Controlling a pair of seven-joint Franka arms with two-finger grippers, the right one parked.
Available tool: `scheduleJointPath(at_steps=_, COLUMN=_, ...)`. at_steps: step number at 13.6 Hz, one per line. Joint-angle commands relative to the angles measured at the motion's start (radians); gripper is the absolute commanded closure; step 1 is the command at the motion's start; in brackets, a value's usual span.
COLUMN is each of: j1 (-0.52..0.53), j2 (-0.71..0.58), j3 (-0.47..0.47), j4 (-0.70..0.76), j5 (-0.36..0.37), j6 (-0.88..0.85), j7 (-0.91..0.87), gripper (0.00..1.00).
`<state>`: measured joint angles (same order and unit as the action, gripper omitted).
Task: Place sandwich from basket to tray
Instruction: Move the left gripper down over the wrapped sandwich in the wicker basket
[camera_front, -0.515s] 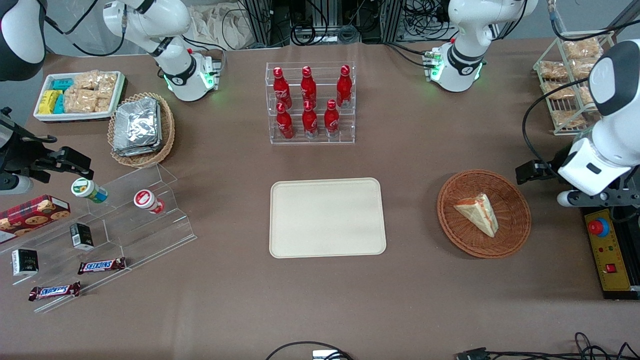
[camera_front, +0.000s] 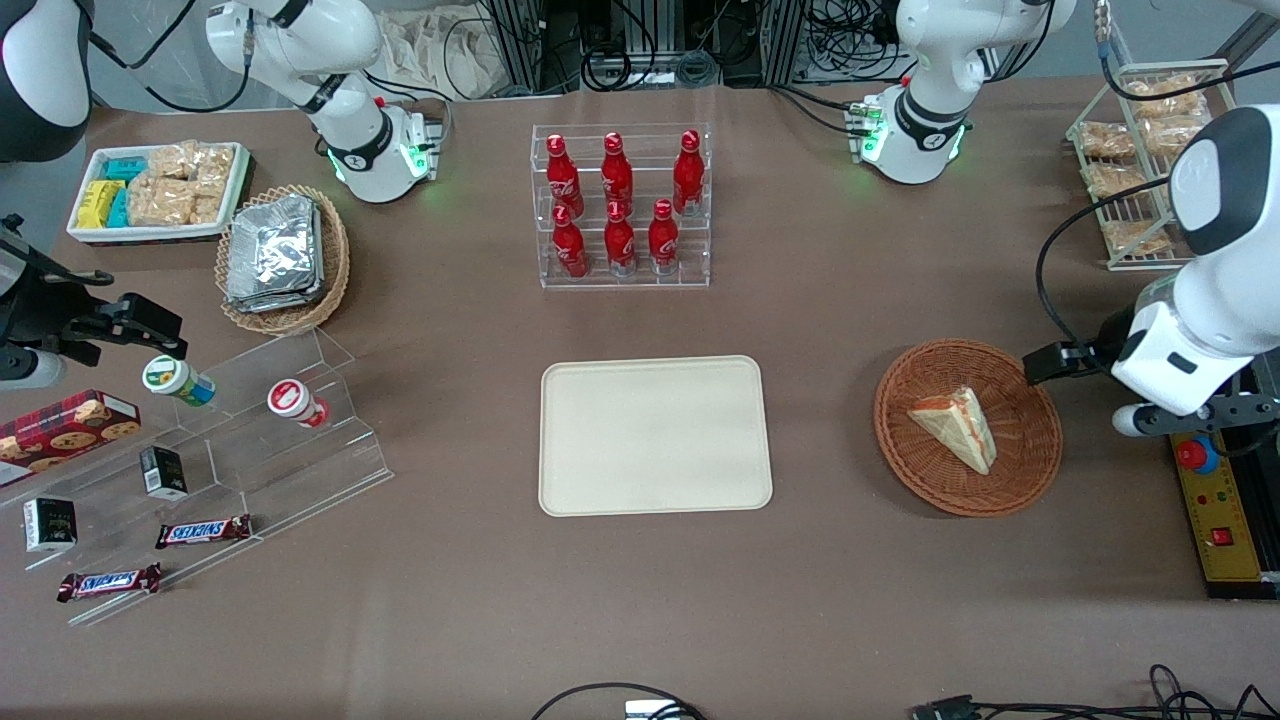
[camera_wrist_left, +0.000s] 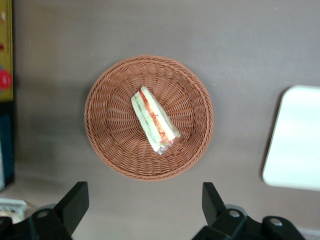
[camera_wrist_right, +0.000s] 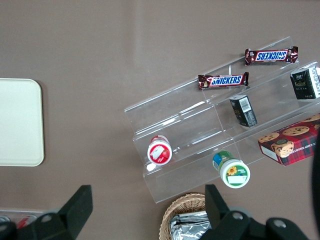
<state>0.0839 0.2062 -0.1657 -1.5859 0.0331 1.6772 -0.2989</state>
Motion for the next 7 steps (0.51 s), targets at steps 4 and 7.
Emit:
scheduleJointPath(at_steps=4, j1=-0.035, j2=0.050, j3=-0.011, j4=-0.129, j5=-0.016, j6=0.238, j7=-0.623, gripper=0.00)
scheduleJointPath(at_steps=7, j1=-0.046, j2=0.096, j3=-0.012, j4=-0.210, j5=-0.013, j6=0.298, j7=-0.655, gripper=0.00)
